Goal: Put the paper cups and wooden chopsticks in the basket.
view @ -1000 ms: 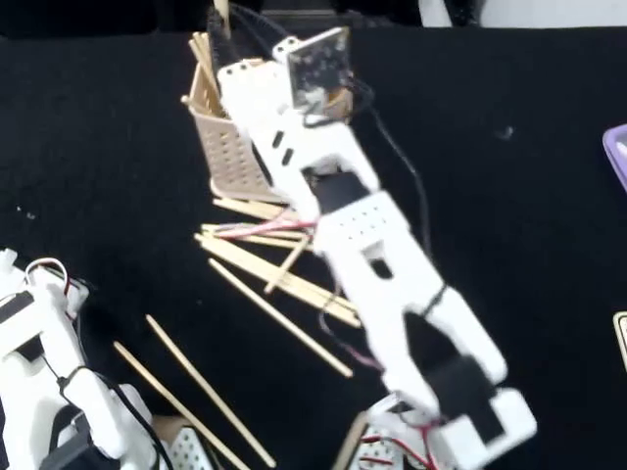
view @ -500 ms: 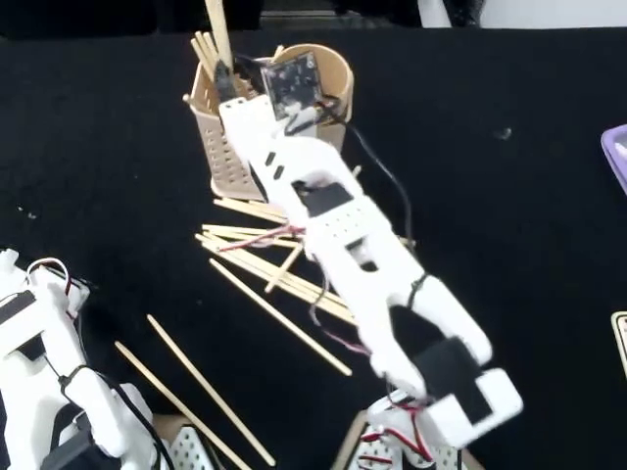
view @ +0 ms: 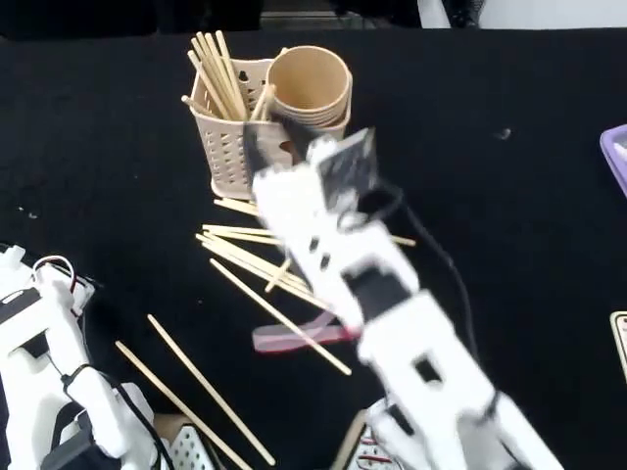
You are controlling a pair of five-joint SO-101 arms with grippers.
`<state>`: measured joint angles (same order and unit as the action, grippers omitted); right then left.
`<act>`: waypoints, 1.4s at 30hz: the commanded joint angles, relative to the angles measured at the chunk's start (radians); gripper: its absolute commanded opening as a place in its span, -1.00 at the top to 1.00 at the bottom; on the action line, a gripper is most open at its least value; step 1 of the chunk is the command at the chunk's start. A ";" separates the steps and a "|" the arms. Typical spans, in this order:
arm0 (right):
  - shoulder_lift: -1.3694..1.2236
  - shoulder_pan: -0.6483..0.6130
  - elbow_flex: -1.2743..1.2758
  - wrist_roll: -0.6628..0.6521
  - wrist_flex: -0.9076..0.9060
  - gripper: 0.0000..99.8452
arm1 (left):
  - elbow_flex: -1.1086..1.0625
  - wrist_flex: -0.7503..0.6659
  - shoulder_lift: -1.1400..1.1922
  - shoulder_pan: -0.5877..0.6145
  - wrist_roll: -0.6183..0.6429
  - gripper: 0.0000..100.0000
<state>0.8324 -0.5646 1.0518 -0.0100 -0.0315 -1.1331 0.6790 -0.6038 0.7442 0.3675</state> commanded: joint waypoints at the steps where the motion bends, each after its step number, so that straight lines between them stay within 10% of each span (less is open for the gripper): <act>1: 0.278 -0.163 0.159 0.014 -0.295 0.79 | 0.038 -0.014 -0.012 -0.010 0.000 0.68; 13: 0.473 -0.749 0.401 0.321 -0.692 0.41 | 0.045 -0.015 -0.012 -0.002 0.002 0.68; 26: 0.473 -0.973 0.538 0.368 -0.569 0.39 | 0.058 -0.063 -0.011 0.094 0.008 0.68; 42: 0.216 -0.921 0.340 0.396 -0.628 0.41 | 0.064 -0.058 -0.011 0.096 0.008 0.68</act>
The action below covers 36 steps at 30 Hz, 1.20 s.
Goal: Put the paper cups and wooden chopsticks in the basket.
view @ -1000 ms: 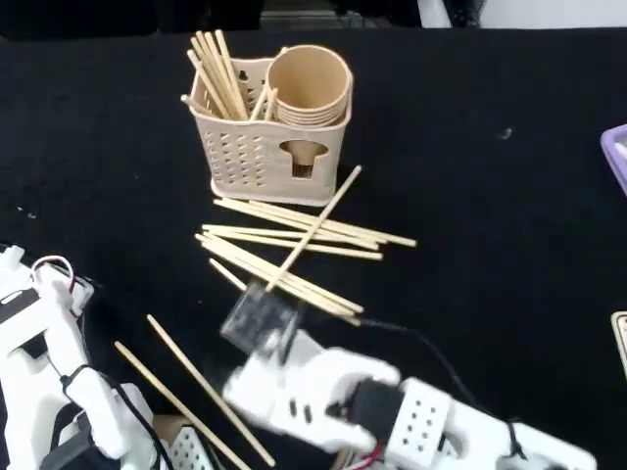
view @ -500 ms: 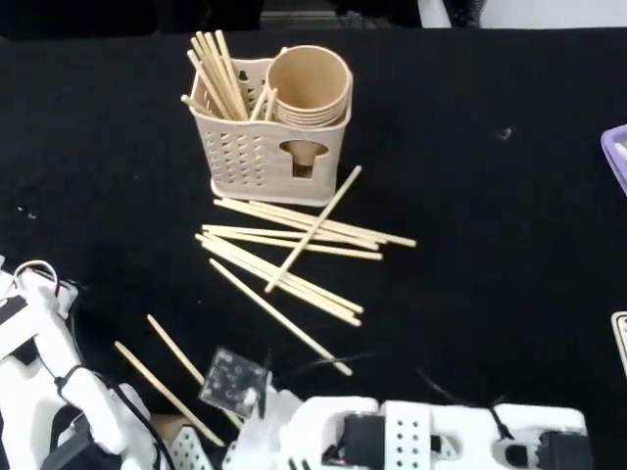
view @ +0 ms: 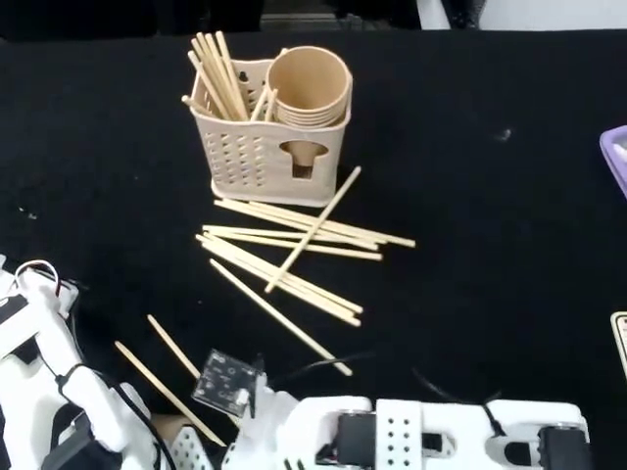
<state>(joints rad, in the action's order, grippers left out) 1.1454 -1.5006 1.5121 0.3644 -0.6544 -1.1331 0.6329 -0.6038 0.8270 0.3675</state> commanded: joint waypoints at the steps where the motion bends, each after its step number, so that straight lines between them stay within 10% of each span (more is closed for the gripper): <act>1: -0.147 0.015 -0.143 0.023 -0.002 0.41 | 0.064 -0.012 -0.011 0.013 0.008 0.68; 27: -0.895 0.147 -0.527 0.092 -0.021 0.42 | 0.087 -0.011 -0.011 0.193 0.072 0.68; 36: -0.914 0.278 -0.556 -0.031 -0.048 0.88 | 0.085 -0.011 -0.011 0.191 0.072 0.68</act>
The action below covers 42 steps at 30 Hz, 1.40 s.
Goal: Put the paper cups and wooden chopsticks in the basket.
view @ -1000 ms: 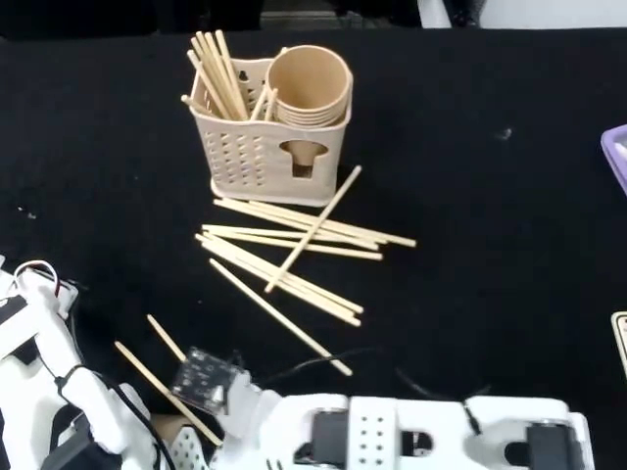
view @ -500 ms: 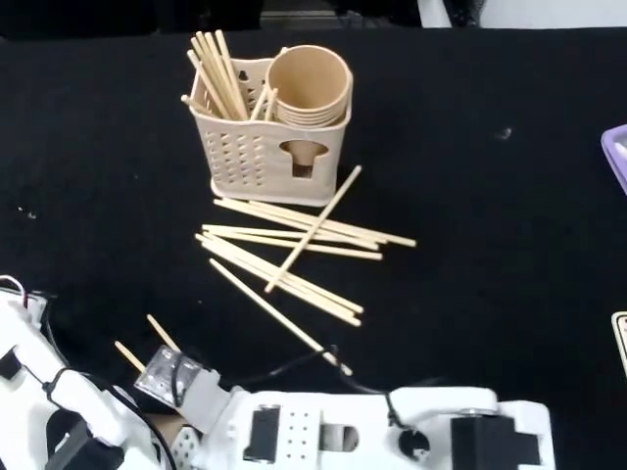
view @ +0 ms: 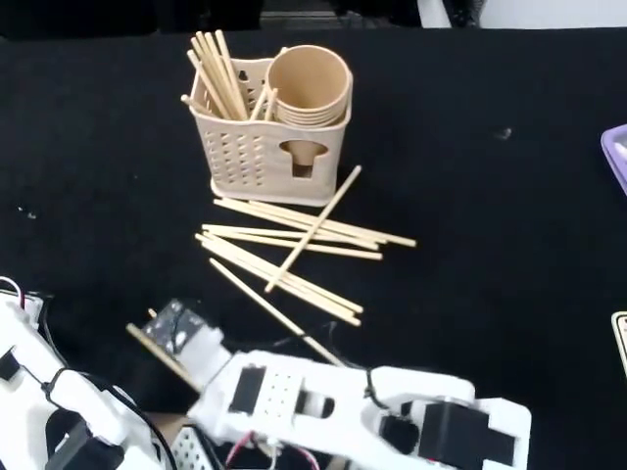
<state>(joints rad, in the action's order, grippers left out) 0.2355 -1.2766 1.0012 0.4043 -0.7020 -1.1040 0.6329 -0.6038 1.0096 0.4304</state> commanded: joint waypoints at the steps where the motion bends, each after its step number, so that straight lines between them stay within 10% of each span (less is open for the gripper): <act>1: -0.004 0.061 -0.045 -0.089 0.000 0.92 | 0.056 -0.011 -0.011 0.008 0.009 0.68; 20: 0.522 0.411 -0.008 -0.345 -0.149 0.97 | 0.050 -0.009 -0.011 -0.018 0.009 0.68; 33: 0.746 0.649 -0.157 -0.384 0.446 0.98 | -0.005 -0.009 -0.014 -0.220 -0.051 0.68; 42: 0.435 0.756 -0.225 -0.382 1.002 0.98 | -0.022 -0.009 -0.015 -0.317 -0.081 0.68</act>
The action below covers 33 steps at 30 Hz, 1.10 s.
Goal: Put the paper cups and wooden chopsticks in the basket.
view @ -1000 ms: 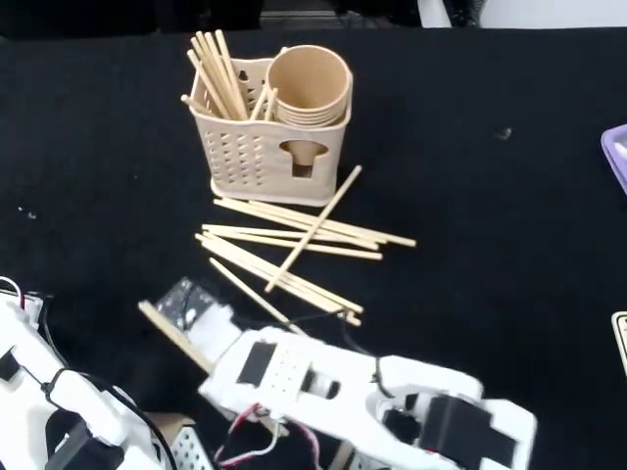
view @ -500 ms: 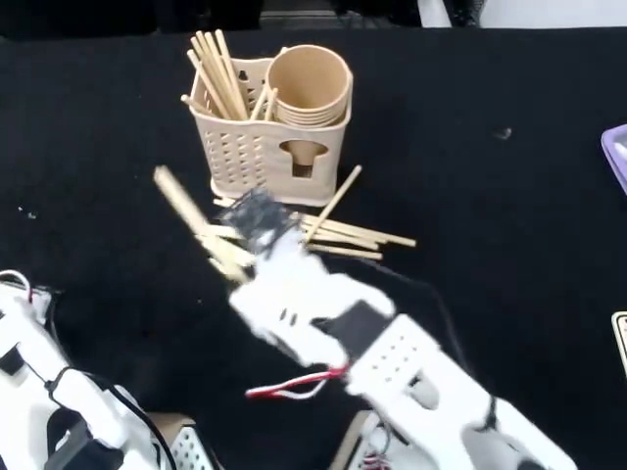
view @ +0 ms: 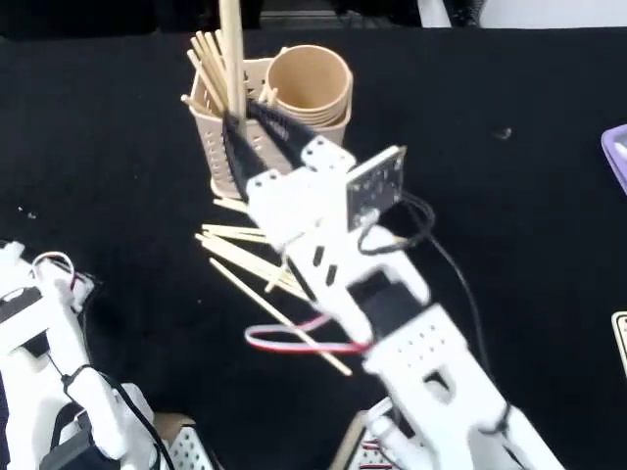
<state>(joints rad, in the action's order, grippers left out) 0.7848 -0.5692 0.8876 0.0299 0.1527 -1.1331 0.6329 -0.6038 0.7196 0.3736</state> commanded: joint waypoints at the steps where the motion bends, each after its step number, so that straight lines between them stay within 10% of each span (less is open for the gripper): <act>1: -0.168 0.061 -0.145 -0.008 0.173 0.98 | 0.007 -0.009 -0.014 -0.033 -0.029 0.68; 14: -0.688 0.092 -0.544 -0.011 0.207 0.98 | 0.001 0.005 -0.023 -0.025 -0.032 0.68; 33: -0.607 0.107 -0.326 -0.006 0.207 0.72 | 0.005 0.005 -0.023 -0.025 -0.032 0.68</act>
<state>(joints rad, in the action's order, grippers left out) 0.0760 -0.4803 0.5577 0.0269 0.3383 -1.1423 0.6345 -0.6038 0.6966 0.3475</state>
